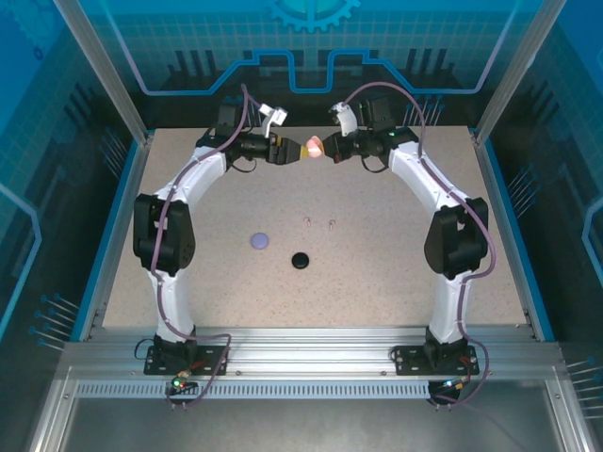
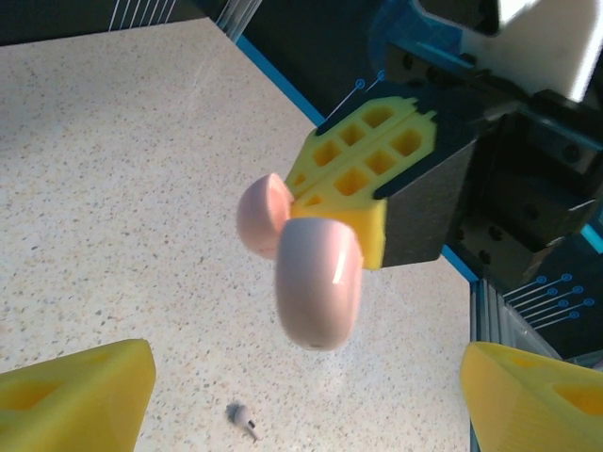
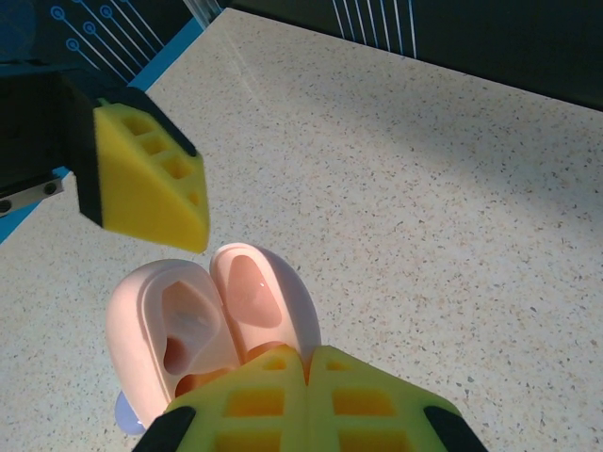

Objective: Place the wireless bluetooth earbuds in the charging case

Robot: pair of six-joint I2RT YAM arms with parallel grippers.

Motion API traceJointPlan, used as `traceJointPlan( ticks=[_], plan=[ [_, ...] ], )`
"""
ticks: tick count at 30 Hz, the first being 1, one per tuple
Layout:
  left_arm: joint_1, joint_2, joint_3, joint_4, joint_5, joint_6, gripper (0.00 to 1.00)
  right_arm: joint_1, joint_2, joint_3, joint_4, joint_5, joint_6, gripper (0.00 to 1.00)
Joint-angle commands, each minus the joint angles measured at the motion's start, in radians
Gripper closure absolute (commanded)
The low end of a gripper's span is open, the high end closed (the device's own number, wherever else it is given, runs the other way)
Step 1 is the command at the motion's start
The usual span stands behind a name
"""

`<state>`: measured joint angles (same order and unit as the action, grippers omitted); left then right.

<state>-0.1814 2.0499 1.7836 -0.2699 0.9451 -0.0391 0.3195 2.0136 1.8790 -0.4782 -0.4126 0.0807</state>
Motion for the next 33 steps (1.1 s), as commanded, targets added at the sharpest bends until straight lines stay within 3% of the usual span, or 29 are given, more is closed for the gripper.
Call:
traceJointPlan(
  ticks=[1, 9, 25, 33],
  plan=[
    [0.019, 0.041, 0.07, -0.105, 0.059, 0.062, 0.14, -0.007, 0.032, 0.04, 0.025, -0.033, -0.016, 1.0],
    [0.025, 0.119, 0.179, -0.22, 0.096, 0.11, 0.14, 0.023, 0.068, 0.078, 0.044, -0.043, -0.005, 1.0],
    [0.034, 0.16, 0.223, -0.253, 0.176, 0.118, 0.38, 0.054, 0.105, 0.12, 0.011, -0.044, -0.03, 1.0],
    [0.034, 0.167, 0.243, -0.288, 0.197, 0.138, 0.42, 0.056, 0.102, 0.137, -0.043, -0.053, -0.077, 1.0]
  ],
)
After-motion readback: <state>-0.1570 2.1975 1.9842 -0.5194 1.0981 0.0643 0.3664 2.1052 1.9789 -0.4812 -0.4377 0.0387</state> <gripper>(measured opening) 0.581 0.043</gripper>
